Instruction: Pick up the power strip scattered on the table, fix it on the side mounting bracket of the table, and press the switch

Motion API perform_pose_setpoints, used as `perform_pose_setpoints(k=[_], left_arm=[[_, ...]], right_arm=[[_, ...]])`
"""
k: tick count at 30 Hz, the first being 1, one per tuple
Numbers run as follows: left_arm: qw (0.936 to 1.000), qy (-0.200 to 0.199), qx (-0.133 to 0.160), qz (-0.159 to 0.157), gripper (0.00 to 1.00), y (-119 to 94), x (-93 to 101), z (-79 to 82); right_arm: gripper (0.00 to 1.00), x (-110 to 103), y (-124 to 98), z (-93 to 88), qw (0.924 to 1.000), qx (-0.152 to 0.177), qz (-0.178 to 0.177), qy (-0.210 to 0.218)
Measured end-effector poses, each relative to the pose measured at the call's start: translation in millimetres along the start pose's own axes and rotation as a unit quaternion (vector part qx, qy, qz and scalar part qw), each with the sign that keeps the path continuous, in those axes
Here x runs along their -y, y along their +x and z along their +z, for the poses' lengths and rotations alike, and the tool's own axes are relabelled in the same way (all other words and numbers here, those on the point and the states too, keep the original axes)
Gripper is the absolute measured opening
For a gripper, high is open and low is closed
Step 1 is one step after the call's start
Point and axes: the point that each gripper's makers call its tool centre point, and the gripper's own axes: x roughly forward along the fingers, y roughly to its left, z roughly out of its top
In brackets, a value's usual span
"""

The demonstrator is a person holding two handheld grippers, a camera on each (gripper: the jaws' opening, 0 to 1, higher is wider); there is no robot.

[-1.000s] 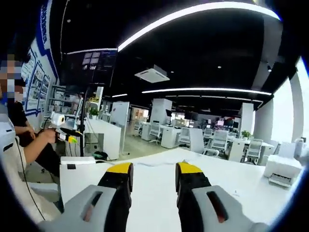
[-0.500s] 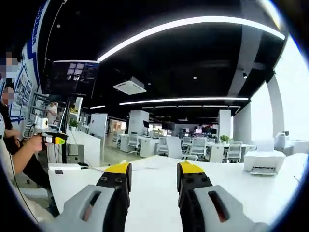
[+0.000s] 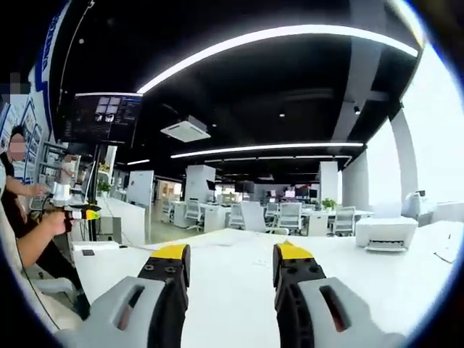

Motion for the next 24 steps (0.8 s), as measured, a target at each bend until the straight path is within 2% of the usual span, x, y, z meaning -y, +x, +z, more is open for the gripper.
perform_pose_setpoints(k=[11,24], left_arm=[[0.9997,-0.015,-0.01,0.015,0.61,2.0,0.7,-33.5],[0.9997,-0.007,-0.01,0.019,0.61,-1.5,-2.2,-33.5]], right_arm=[[0.49,12.3,-11.0,-36.6,0.9996,-0.019,-0.013,0.016],[0.54,1.8,-6.7,-31.7,0.9998,-0.016,-0.003,-0.006]])
